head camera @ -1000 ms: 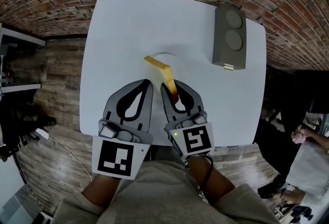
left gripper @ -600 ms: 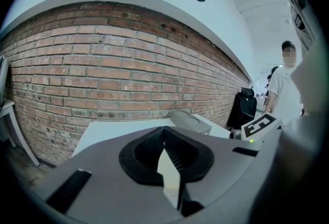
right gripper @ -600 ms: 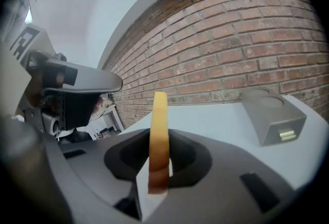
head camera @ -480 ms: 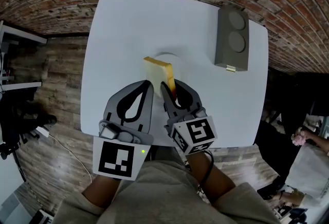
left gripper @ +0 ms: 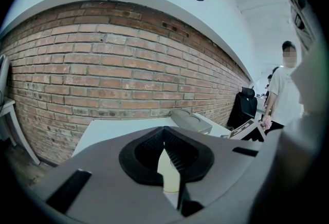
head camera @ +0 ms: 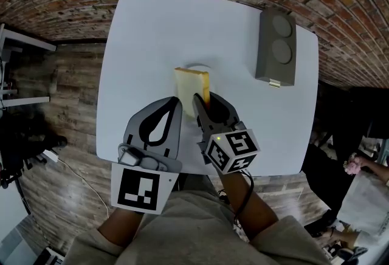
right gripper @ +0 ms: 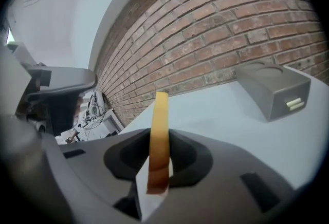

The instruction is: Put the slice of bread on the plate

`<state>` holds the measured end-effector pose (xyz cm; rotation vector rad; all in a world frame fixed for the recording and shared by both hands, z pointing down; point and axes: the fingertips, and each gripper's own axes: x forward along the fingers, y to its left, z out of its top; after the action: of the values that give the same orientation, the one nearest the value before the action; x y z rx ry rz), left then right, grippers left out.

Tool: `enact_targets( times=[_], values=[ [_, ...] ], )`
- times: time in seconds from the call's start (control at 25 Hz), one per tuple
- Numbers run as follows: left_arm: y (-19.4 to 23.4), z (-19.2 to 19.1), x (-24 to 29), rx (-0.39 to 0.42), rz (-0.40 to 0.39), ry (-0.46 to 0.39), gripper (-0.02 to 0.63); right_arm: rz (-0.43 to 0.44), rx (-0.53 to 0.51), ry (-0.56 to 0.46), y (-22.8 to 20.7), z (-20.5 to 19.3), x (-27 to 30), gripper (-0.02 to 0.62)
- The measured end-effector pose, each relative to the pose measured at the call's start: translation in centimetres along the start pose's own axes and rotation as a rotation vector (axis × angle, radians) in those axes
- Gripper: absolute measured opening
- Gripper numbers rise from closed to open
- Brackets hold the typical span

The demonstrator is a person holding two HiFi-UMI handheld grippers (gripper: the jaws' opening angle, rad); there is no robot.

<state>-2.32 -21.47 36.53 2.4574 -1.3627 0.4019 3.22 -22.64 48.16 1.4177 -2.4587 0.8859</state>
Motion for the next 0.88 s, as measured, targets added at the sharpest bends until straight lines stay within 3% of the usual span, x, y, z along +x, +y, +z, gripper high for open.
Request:
enact_targets(
  times=[0.2, 0.48, 0.64, 0.88],
  values=[
    [0.3, 0.0, 0.1, -0.007, 0.002, 0.000, 0.009, -0.020, 0.028, 0.047, -1.3, -0.5, 0.7, 0.118],
    [0.4, 0.1, 0.0, -0.011, 0.000, -0.002, 0.009, -0.109, -0.079, 0.094, -2.3, -0.9, 0.5, 0.143],
    [0.3, 0.0, -0.1, -0.011, -0.003, -0.003, 0.009, -0.158, -0.138, 0.170, -3.0, -2.1, 0.5, 0.236],
    [0.3, 0.0, -0.4, -0.015, -0.001, -0.008, 0.009, -0.218, -0.156, 0.221, -4.1, -3.7, 0.2, 0.257]
  ],
)
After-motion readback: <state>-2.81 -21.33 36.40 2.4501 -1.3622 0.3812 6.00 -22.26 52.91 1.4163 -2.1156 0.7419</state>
